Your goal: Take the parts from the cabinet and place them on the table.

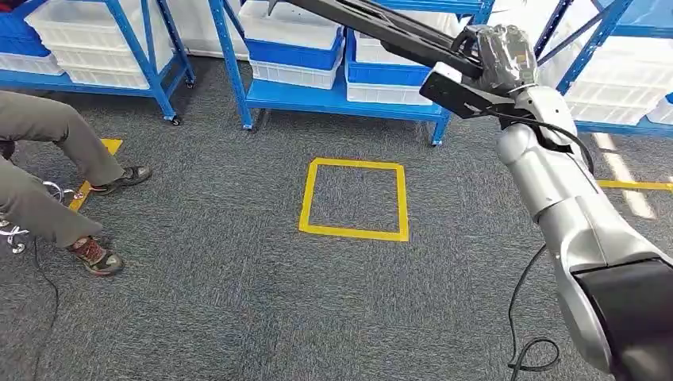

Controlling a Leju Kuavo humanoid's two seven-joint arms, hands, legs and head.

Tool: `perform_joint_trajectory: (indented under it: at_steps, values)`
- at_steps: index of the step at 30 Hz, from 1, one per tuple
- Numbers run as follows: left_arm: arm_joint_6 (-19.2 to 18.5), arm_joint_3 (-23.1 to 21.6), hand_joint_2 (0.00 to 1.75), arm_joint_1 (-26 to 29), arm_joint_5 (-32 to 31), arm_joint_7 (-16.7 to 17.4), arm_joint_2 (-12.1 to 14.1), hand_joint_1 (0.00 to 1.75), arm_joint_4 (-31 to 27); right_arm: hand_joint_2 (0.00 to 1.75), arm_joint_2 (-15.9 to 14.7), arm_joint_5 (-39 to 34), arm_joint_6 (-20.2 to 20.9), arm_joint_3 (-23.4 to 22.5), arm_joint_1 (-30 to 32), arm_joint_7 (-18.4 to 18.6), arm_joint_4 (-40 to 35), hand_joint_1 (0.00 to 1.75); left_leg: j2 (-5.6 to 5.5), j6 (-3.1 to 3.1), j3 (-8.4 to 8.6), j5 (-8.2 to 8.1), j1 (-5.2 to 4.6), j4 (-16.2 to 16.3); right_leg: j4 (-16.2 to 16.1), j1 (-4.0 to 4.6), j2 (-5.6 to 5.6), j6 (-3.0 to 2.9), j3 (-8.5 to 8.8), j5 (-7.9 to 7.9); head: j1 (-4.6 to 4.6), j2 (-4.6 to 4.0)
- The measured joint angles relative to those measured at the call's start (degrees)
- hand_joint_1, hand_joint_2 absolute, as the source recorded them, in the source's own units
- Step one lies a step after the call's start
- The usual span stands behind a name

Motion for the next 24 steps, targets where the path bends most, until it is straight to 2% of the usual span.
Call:
perform_joint_trajectory:
  at_steps: [1, 2, 3, 4, 6, 7, 8, 9, 11, 12, 13, 14, 16, 17, 18, 19, 20, 22, 23, 24]
  values:
    - [0.00, 0.00, 1.75, -0.01, -0.04, 0.00, -0.02, 0.00, 0.00, 1.75, -0.07, -0.07, 0.00, -0.13, -0.01, -0.07, -0.18, 1.69, 0.01, 0.15, 0.01, 0.11, -0.04, -0.05, -0.19, -0.05, 0.01, 0.20, 0.02, 0.14, 0.04, 0.00]
    - [0.02, 0.00, 1.75, -0.02, -0.13, 0.00, -0.07, 0.00, 0.00, 1.75, -0.41, -0.15, 0.00, -0.33, -0.02, -0.07, -0.37, 1.69, 0.24, 0.76, 0.21, 0.69, 0.52, -0.71, 0.19, 0.24, 0.00, 0.29, -0.55, -0.16, 0.04, 0.00]
    - [0.02, 0.00, 1.75, -0.05, -0.15, -0.02, -0.09, 0.00, -0.02, 1.75, -0.52, -0.18, 0.00, -0.41, -0.03, -0.09, -0.52, 1.69, 0.40, 0.92, 0.13, 0.84, 0.53, -0.74, 1.81, -0.07, 0.05, 0.05, -1.35, -1.48, 0.05, 0.00]
    - [0.02, 0.00, 1.75, -0.08, -0.13, 0.00, -0.07, 0.00, 0.00, 1.75, -0.74, -0.17, 0.00, -0.52, -0.02, -0.11, -0.61, 1.69, 0.49, 1.08, -0.06, 0.95, 0.67, -0.74, 5.56, 0.06, 0.06, -0.42, -2.84, -3.78, 0.18, 0.00]
    - [0.02, 0.00, 1.75, -0.06, -0.15, 0.00, -0.09, 0.00, 0.00, 1.75, -1.07, -0.17, 0.02, -0.63, 0.12, -0.15, -0.61, 1.69, 0.69, 1.26, -0.36, 1.09, 0.68, -0.70, 15.08, -0.04, 0.06, -0.76, -6.71, -7.86, 0.18, 0.00]
    - [0.02, 0.00, 1.75, -0.06, -0.15, 0.00, -0.09, 0.00, 0.00, 1.75, -1.18, -0.17, 0.04, -0.63, 0.34, -0.15, -0.61, 1.69, 0.71, 1.22, -0.50, 1.18, 0.65, -0.68, 18.67, 0.10, 0.10, -0.61, -7.96, -8.98, 0.22, 0.00]
    - [0.02, 0.00, 1.75, -0.06, -0.15, 0.00, -0.13, 0.00, 0.00, 1.75, -1.40, -0.17, 0.04, -0.63, 0.58, -0.15, -0.61, 1.69, 0.75, 1.16, -0.59, 1.23, 0.61, -0.66, 19.26, 0.11, 0.11, -0.29, -7.84, -9.02, 0.15, 0.00]
    - [0.02, 0.00, 1.75, -0.06, -0.15, 0.00, -0.15, 0.00, 0.00, 1.75, -1.46, -0.17, 0.04, -0.63, 0.71, -0.15, -0.61, 1.69, 0.84, 1.10, -0.66, 1.27, 0.60, -0.61, 16.99, 0.09, 0.09, -0.02, -6.21, -8.27, 0.20, 0.00]
    - [0.02, 0.00, 1.75, -0.06, -0.15, 0.00, -0.26, 0.00, 0.00, 1.75, -1.46, -0.17, 0.07, -0.68, 0.64, -0.15, -0.77, 1.69, 1.08, 0.89, -0.66, 1.30, 0.65, -0.49, 6.94, 0.06, -0.19, 0.55, -0.17, -5.18, 0.20, 0.00]
    - [0.02, 0.00, 1.75, -0.07, -0.13, 0.00, -0.28, 0.00, 0.00, 1.75, -1.46, -0.17, 0.09, -0.70, 0.46, -0.15, -0.98, 1.69, 1.23, 0.71, -0.74, 1.28, 0.60, -0.31, 2.37, 0.03, -1.01, 0.49, 2.35, -4.37, 0.22, 0.00]
    - [0.13, 0.00, 1.75, -0.11, -0.13, 0.00, -0.30, 0.00, 0.00, 1.75, -1.40, -0.18, 0.22, -0.70, 0.24, -0.15, -1.16, 1.69, 1.35, 0.23, -1.11, 1.10, 0.18, 0.00, 1.32, 0.70, -0.96, -0.27, 3.07, -4.62, 0.13, 0.00]
    - [0.22, 0.00, 1.75, -0.09, -0.13, 0.00, -0.31, 0.00, 0.00, 1.75, -1.40, -0.20, 0.33, -0.70, 0.20, -0.17, -1.25, 1.69, 1.43, -0.13, -1.20, 1.33, 0.21, -0.04, 1.31, 0.58, -0.46, -0.87, 2.68, -4.34, 0.00, 0.00]
    - [0.28, 0.04, 1.75, -0.04, -0.13, 0.00, -0.33, 0.00, 0.00, 1.75, -1.46, -0.17, 0.52, -0.70, 0.27, -0.17, -1.25, 1.69, 1.72, -0.45, -1.27, 1.53, 0.31, -0.15, 1.44, 0.69, -0.18, -1.23, 2.50, -4.22, 0.07, 0.00]
    - [0.31, 0.09, 1.75, -0.07, -0.13, 0.00, -0.33, 0.00, 0.00, 1.75, -1.46, -0.17, 0.55, -0.70, 0.28, -0.17, -1.25, 1.69, 1.84, -0.75, -1.45, 1.44, 0.38, 0.00, 1.14, 0.13, -0.01, -1.80, 2.54, -3.88, 0.11, 0.00]
    - [0.33, 0.15, 1.75, -0.07, -0.13, 0.00, -0.22, 0.00, 0.00, 1.75, -1.44, -0.17, 0.55, -0.70, 0.19, -0.17, -1.33, 1.69, 1.30, -1.23, -1.90, 0.46, 0.64, 0.84, 1.05, -0.07, 0.14, -2.06, 2.59, -3.71, 0.13, 0.00]
    - [0.35, 0.17, 1.75, -0.05, -0.13, 0.00, -0.24, 0.00, 0.00, 1.75, -1.44, -0.17, 0.52, -0.70, 0.13, -0.17, -1.42, 1.69, 0.79, -1.74, -2.81, -1.53, 0.80, 3.28, 1.06, -0.11, 0.17, -2.56, 2.47, -3.57, -0.15, 0.00]
    - [0.35, 0.17, 1.75, -0.04, -0.13, 0.04, -0.26, 0.00, 0.00, 1.75, -1.31, -0.17, 0.55, -0.68, 0.15, -0.17, -1.42, 1.69, 0.62, -2.15, -4.67, -4.12, 1.08, 7.73, 1.07, -0.08, 0.32, -2.81, 2.34, -3.49, -0.06, 0.00]
    - [0.35, 0.20, 1.75, -0.05, -0.15, 0.09, -0.26, 0.00, 0.00, 1.75, -1.20, -0.20, 0.55, -0.61, 0.38, -0.17, -1.42, 1.69, 0.57, -2.77, -8.17, -7.35, 1.42, 15.82, 1.11, 0.01, 0.70, -3.00, 2.12, -3.37, -0.09, 0.00]
    - [0.35, 0.20, 1.75, -0.02, -0.13, 0.09, -0.26, 0.00, 0.00, 1.75, -1.18, -0.20, 0.55, -0.59, 0.55, -0.17, -1.42, 1.69, 0.56, -2.92, -8.67, -7.30, 1.54, 17.08, 1.12, 0.02, 0.85, -3.03, 2.11, -3.35, -0.09, 0.00]
    - [0.35, 0.20, 1.75, -0.02, -0.15, 0.09, -0.28, 0.00, 0.00, 1.75, -1.20, -0.20, 0.52, -0.57, 0.63, -0.17, -1.42, 1.69, 0.57, -2.97, -8.58, -7.16, 1.62, 16.96, 1.14, 0.02, 0.92, -3.04, 2.09, -3.33, -0.06, 0.00]
